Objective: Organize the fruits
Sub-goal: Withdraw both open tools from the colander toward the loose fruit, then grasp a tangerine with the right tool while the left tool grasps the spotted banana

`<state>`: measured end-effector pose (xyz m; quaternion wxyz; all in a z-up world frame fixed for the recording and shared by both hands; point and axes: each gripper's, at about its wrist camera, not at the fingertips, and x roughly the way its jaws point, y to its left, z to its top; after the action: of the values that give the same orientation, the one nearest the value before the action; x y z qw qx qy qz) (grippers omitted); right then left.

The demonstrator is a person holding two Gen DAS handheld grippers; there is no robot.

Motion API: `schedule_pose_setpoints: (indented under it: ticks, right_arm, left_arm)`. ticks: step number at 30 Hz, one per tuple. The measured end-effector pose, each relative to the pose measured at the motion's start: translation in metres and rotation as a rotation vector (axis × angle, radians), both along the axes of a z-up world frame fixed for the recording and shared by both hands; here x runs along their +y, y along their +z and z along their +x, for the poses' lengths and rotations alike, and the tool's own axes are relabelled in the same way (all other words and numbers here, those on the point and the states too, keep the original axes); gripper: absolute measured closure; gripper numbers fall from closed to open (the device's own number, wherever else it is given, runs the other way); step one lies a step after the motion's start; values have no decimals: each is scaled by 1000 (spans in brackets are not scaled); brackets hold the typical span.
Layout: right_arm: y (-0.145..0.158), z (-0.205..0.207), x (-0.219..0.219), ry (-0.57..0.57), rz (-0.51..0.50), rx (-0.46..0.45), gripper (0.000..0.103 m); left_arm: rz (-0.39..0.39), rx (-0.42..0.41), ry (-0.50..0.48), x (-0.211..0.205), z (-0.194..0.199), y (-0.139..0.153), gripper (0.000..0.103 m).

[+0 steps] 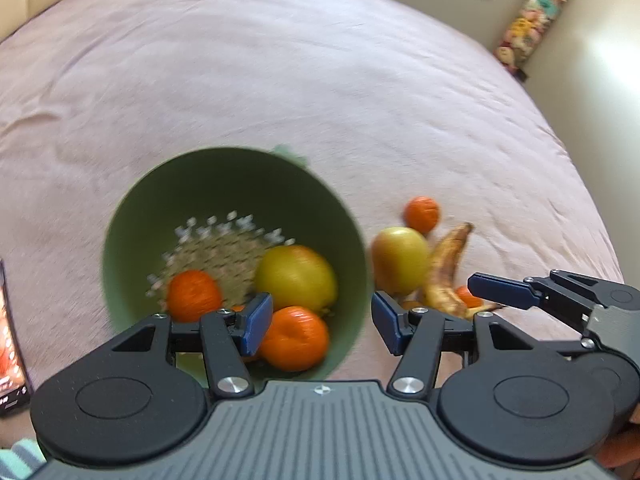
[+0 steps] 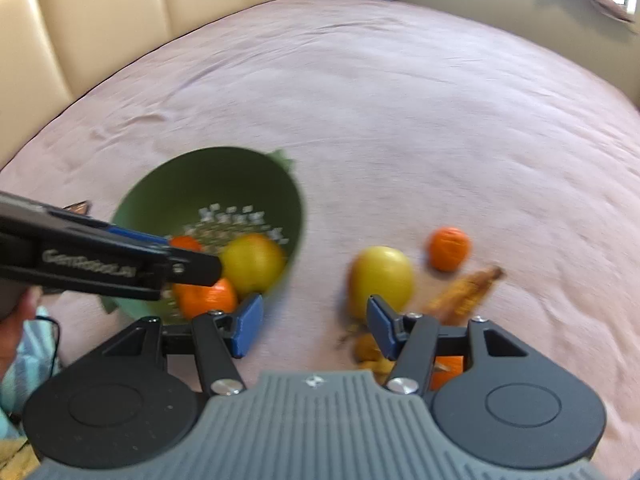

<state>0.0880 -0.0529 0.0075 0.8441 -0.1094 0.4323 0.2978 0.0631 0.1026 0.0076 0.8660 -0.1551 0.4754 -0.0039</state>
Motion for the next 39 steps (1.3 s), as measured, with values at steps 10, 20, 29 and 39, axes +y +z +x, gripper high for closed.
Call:
schedule_pose_setpoints:
  ticks: [10,20,29,39]
  right_arm:
    - [-7,-5,-51,-204,23,-19,45]
    - [-12,-18,-94,-320,16,-57,44]
    - [-32,-13,-111,-361,10,16,46]
    - [-48,4,-120,-398,64,98,56]
  left_arm:
    - [20,-90,-146,-54,1,3,36]
    - [23,-106,-240,-81,-2,-7,36]
    - [50,-116,-316,-104,-5,-24,36]
    - [64,-143,-331,-120,4,-45,42]
